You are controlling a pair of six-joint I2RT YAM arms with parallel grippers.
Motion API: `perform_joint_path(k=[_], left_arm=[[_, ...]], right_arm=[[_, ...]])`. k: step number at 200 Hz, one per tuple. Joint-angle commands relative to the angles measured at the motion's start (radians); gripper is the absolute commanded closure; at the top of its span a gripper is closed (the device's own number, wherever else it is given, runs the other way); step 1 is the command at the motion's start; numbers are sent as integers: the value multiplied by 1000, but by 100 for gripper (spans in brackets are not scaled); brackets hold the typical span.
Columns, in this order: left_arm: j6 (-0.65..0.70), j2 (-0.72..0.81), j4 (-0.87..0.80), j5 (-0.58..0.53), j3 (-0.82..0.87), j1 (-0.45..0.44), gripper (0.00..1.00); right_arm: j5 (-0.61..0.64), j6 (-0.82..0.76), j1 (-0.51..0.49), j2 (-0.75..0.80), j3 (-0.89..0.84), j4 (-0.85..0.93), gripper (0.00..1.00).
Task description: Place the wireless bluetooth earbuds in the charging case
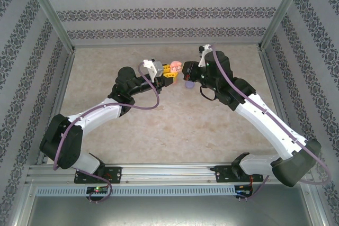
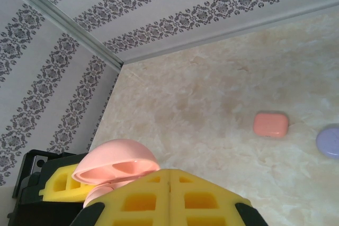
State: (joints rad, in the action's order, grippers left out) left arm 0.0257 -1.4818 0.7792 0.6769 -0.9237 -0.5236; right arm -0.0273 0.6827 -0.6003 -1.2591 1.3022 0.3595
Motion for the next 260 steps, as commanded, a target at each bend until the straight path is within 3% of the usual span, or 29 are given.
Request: perform_joint_path(k=[1,108,260], left_arm=[[27,24,36,12,8,-10,100],[29,-6,-4,19,21,-10,100],[10,-26,-113,100,-1,-50,100]], right_arm=[[17,0,-6,33,19,3,100],[-1,-50,87,34,66,52,100],[-276,-167,152,-390,543,314,100]])
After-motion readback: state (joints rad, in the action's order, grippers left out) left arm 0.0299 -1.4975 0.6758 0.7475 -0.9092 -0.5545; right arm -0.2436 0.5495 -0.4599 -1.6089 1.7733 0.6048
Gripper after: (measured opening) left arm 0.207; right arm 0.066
